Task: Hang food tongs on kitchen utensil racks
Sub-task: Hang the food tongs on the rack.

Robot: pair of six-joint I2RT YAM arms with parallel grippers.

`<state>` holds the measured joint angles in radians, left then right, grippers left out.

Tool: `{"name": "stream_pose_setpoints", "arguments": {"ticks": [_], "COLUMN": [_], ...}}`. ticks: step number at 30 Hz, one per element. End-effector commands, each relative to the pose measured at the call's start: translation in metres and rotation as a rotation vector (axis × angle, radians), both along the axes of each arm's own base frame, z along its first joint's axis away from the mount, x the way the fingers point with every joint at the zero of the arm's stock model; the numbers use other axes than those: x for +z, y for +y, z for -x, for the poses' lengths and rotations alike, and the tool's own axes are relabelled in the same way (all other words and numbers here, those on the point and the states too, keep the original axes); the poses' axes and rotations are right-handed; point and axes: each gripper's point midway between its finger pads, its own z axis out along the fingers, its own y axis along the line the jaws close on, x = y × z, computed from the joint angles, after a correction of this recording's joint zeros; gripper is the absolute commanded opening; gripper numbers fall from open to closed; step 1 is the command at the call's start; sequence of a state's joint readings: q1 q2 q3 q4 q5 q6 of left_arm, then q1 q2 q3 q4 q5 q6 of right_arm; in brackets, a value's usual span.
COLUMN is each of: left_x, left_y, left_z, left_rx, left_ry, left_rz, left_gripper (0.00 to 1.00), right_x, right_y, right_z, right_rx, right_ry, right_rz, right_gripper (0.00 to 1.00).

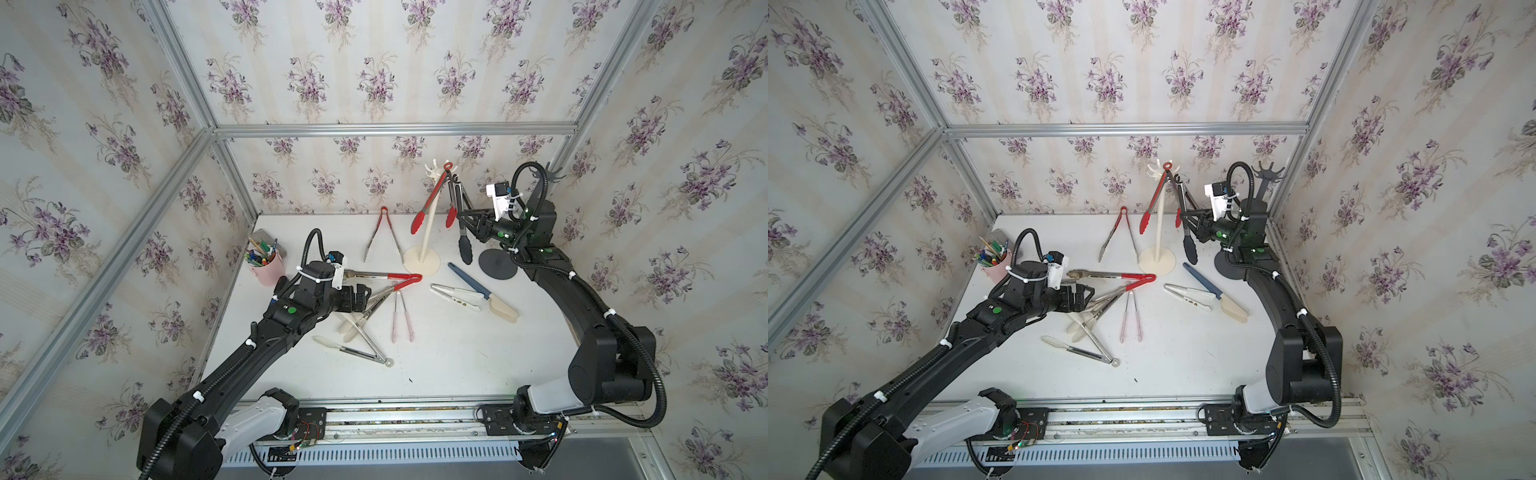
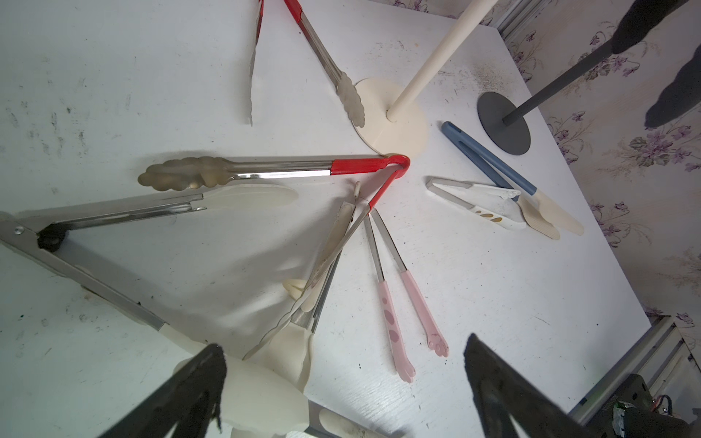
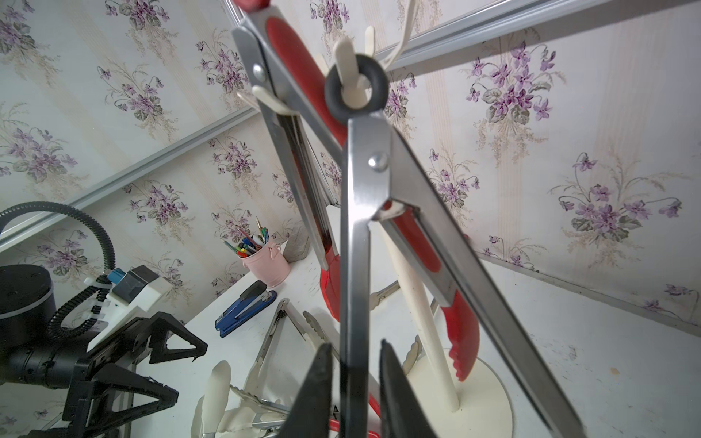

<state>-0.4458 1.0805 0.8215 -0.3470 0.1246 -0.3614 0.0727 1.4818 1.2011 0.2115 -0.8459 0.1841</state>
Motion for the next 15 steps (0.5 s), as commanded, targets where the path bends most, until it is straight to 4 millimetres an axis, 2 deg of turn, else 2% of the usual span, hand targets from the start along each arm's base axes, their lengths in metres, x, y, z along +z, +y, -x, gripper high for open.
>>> {"name": "stream_pose_setpoints", "arguments": {"ticks": [1, 10, 15], "left_x": [0.002, -0.002, -0.006], "left_y": [-0.001, -0.003, -0.007], "left_z": [-0.003, -0.006, -0.006], "left_rx": [0.003, -0.005, -0.047], "left_ry": [-0.007, 0.005, 0.004], "left_rz": [0.008, -0.002, -0.025], "left_gripper": [0.99, 0.99, 0.99], "right_x": [0.005, 0.001, -0.006], "right_y": [-0.002, -0.014, -0.025], "right_z": [-0.002, 0.004, 0.010], "right_rx": [-0.026, -0.115, -0.197], "right_ry": [-0.005, 0.011, 0.056], "right_rz": [0.002, 0.020, 0.028], "right_gripper": [0.36, 0.63, 0.74]}}
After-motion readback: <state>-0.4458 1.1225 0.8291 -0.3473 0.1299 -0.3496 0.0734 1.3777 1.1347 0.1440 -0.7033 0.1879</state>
